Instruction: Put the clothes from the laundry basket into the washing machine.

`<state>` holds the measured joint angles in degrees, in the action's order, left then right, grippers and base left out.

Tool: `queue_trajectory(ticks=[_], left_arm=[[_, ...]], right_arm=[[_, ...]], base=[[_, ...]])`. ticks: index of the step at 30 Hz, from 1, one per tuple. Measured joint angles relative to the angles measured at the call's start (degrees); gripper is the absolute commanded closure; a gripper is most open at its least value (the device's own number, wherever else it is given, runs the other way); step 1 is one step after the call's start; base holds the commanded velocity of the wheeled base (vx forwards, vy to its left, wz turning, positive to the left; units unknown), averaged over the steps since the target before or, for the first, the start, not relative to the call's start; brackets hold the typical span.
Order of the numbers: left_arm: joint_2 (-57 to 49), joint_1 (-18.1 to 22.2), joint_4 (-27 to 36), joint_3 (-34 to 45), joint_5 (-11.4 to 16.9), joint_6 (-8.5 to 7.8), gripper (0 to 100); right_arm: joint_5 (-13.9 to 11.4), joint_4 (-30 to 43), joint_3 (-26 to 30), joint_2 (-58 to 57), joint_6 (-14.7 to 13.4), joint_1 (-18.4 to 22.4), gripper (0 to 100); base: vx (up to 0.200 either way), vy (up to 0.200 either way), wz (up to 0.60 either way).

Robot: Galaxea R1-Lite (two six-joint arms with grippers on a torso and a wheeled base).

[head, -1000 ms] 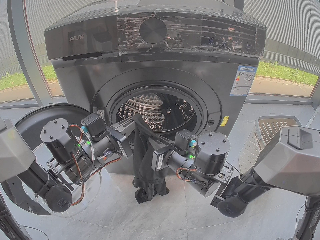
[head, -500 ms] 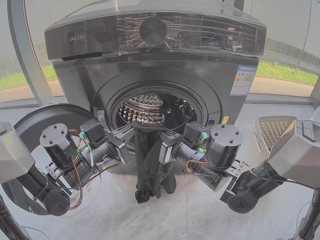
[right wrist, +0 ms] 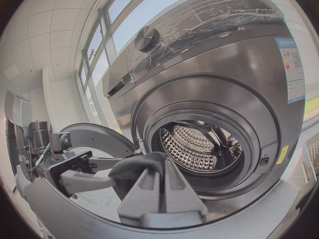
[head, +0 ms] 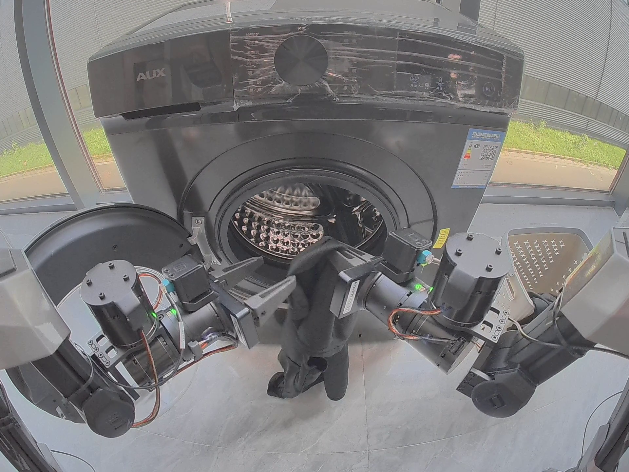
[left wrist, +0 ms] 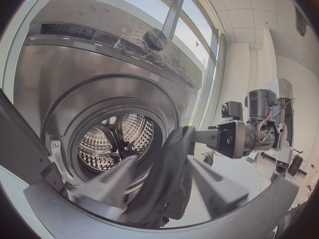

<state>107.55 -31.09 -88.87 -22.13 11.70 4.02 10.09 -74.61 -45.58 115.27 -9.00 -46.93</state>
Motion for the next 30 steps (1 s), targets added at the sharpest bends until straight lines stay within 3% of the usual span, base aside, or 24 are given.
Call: queue_trajectory(ticks=[19, 30], left_arm=[[3.95, 0.06, 0.02, 6.47, 0.26, -0.77, 0], [12.00, 0.13, -0.06, 6.08, 0.26, -1.05, 0]], right_arm=[[0.63, 1.34, -2.38, -2.73, 0.49, 2.28, 100], [0.63, 2.16, -3.78, -4.04, 0.49, 2.62, 100]], base=[[0.000, 0.000, 0.00], [0.000, 0.000, 0.00]])
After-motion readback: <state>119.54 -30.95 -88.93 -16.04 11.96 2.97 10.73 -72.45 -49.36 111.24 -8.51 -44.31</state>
